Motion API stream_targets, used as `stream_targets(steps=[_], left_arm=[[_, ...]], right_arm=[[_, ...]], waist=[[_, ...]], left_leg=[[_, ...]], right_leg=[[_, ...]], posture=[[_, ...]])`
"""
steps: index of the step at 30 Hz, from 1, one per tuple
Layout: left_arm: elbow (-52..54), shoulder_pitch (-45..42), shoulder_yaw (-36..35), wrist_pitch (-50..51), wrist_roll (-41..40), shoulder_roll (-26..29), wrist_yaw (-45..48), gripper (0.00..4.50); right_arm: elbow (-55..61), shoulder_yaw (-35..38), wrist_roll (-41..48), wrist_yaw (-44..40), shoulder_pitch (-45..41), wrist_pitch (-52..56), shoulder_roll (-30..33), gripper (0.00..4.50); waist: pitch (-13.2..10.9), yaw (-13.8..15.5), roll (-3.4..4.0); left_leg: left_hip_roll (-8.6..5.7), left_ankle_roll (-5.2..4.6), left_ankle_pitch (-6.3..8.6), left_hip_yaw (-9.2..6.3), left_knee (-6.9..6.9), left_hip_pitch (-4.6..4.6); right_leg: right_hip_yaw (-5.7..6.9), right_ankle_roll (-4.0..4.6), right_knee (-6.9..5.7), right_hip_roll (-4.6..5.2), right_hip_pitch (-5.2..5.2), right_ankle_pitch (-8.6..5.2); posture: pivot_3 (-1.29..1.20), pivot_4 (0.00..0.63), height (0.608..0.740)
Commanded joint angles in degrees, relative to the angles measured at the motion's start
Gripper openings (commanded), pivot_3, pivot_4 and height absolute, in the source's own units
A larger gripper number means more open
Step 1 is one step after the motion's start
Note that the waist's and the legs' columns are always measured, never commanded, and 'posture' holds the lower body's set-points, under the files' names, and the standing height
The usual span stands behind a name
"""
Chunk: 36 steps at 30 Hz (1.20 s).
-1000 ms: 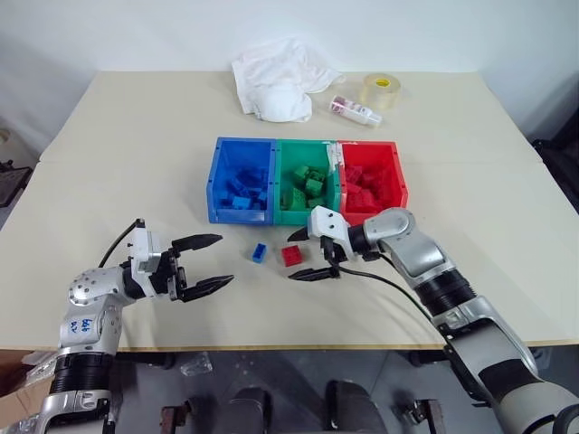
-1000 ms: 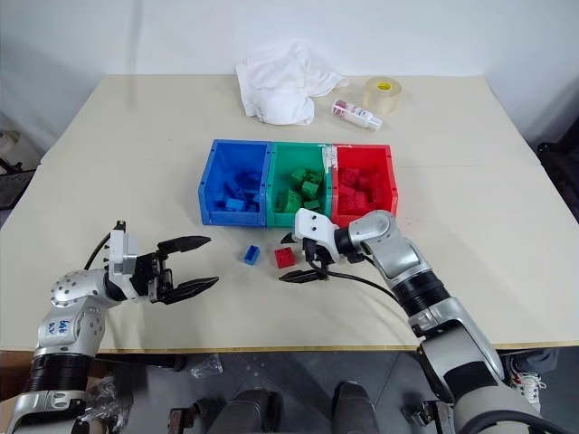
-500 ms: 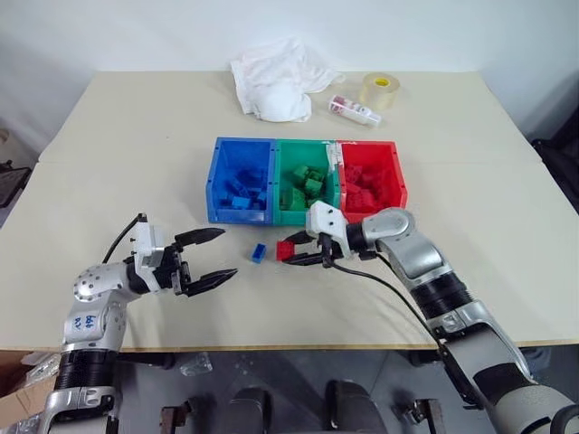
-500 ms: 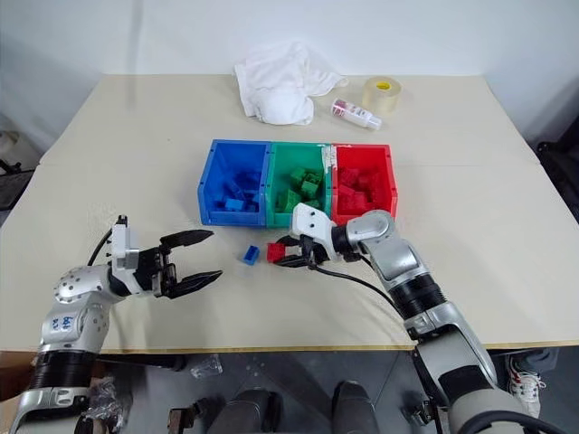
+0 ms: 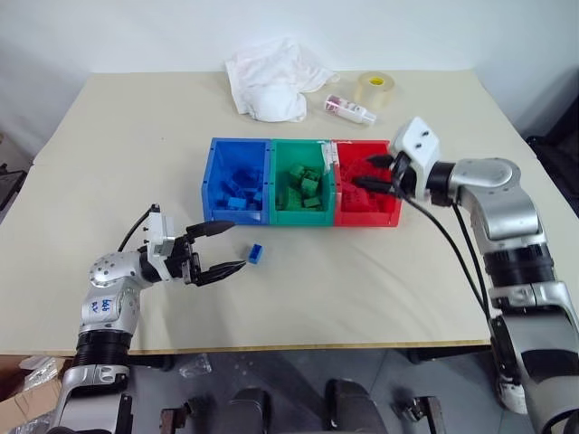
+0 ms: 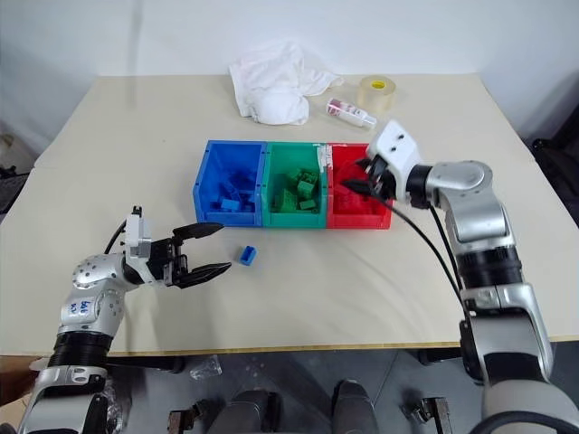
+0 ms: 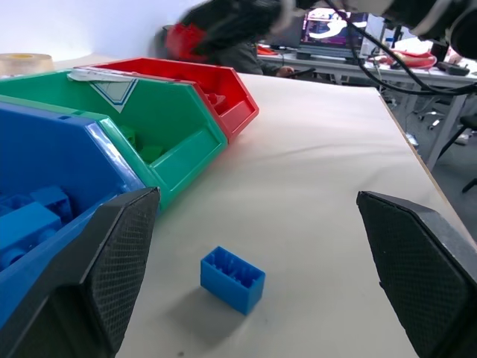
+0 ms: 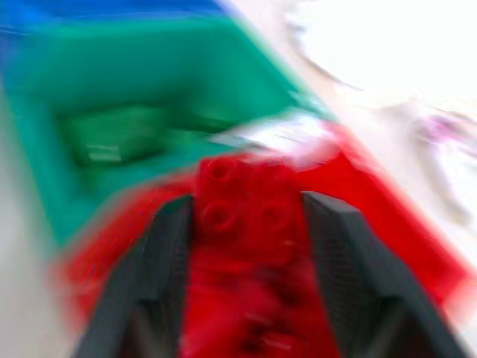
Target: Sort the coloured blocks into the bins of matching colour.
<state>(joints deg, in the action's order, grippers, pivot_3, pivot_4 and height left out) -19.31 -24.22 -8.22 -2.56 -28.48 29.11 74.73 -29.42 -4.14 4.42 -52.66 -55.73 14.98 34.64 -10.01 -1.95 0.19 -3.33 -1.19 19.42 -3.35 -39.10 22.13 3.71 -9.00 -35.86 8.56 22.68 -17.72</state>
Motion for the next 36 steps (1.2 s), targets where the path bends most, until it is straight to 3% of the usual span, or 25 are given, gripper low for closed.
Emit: stream_targets(steps=[1, 3, 4, 9, 16, 23, 30, 36], left_arm=[[-0.83, -0.74, -0.4, -1.19, -0.01, 0.07, 0.66, 4.5], [-1.15, -0.88, -0.46, -1.39, -0.02, 0.14, 0.77, 4.5], [-1.21, -0.86, -0.49, -1.45, -0.03, 0.18, 0.78, 4.5], [-0.52, 0.06, -0.67, -1.3, -0.21, 0.38, 0.66, 4.5], [1.98, 2.76, -1.31, -0.4, -0.55, 1.21, -0.11, 4.5], [3.82, 5.19, -2.09, 0.5, -0.93, 2.43, -0.1, 4.5], [8.23, 8.12, -2.22, 2.32, 0.56, 4.01, -2.77, 4.5], [21.22, 17.24, -4.13, 9.48, 3.13, 11.76, -9.33, 4.5]], right_arm=[[-3.28, 0.49, -0.66, 0.33, -2.01, -3.61, -0.41, 3.73], [-3.43, 0.6, -0.61, -0.48, -2.1, -4.28, -0.34, 4.37], [-2.67, 0.78, -0.39, -1.07, -1.8, -4.12, -0.11, 4.44], [6.03, 1.91, 2.79, -7.55, 3.16, -1.24, 3.18, 4.44], [29.42, 9.09, 18.23, -24.45, 22.81, 6.98, 15.71, 4.44], [34.85, 18.25, 21.9, -29.22, 39.58, 8.06, 26.24, 4.44], [37.4, 19.2, 25.07, -27.16, 40.4, 9.2, 25.27, 4.44], [37.09, 17.43, 25.5, -26.17, 38.69, 8.54, 24.48, 4.44]], waist=[[0.0, -0.02, 0.0], [0.0, -0.03, 0.0], [0.0, -0.03, 0.0], [0.0, 0.38, 0.0], [0.0, 1.04, 0.0], [0.0, 1.9, 0.0], [0.0, 1.89, 0.0], [-0.01, 1.87, 0.0]], left_leg=[[0.0, 0.0, 0.0, 0.0, 0.0, 0.0], [-0.01, 0.0, 0.0, 0.0, 0.01, 0.01], [-0.02, 0.0, 0.0, 0.0, 0.0, 0.03], [-0.01, 0.0, 0.0, -0.01, -0.06, 0.05], [-0.03, -0.05, 0.03, -0.11, -0.08, 0.08], [0.04, -0.05, 0.02, 0.11, -0.15, -0.01], [0.1, -0.05, 0.02, 0.18, -0.14, -0.02], [0.13, -0.04, 0.03, 0.17, -0.08, -0.02]], right_leg=[[0.01, 0.0, 0.0, 0.0, 0.0, 0.0], [0.01, 0.0, 0.0, 0.01, 0.01, 0.0], [0.0, 0.0, 0.0, 0.01, 0.01, 0.0], [0.0, 0.0, 0.0, 0.01, 0.01, 0.0], [0.05, 0.0, 0.06, 0.03, -0.08, 0.0], [-0.05, 0.0, 0.18, 0.02, -0.19, 0.0], [-0.08, -0.01, 0.22, 0.02, -0.17, 0.0], [-0.17, 0.0, 0.3, 0.02, -0.15, 0.0]], posture=[[0.0, 0.15, 0.74], [0.0, 0.15, 0.74], [0.0, 0.15, 0.74], [0.0, 0.15, 0.74], [0.0, 0.15, 0.74], [0.0, 0.15, 0.74], [0.0, 0.15, 0.74], [0.0, 0.15, 0.74]])
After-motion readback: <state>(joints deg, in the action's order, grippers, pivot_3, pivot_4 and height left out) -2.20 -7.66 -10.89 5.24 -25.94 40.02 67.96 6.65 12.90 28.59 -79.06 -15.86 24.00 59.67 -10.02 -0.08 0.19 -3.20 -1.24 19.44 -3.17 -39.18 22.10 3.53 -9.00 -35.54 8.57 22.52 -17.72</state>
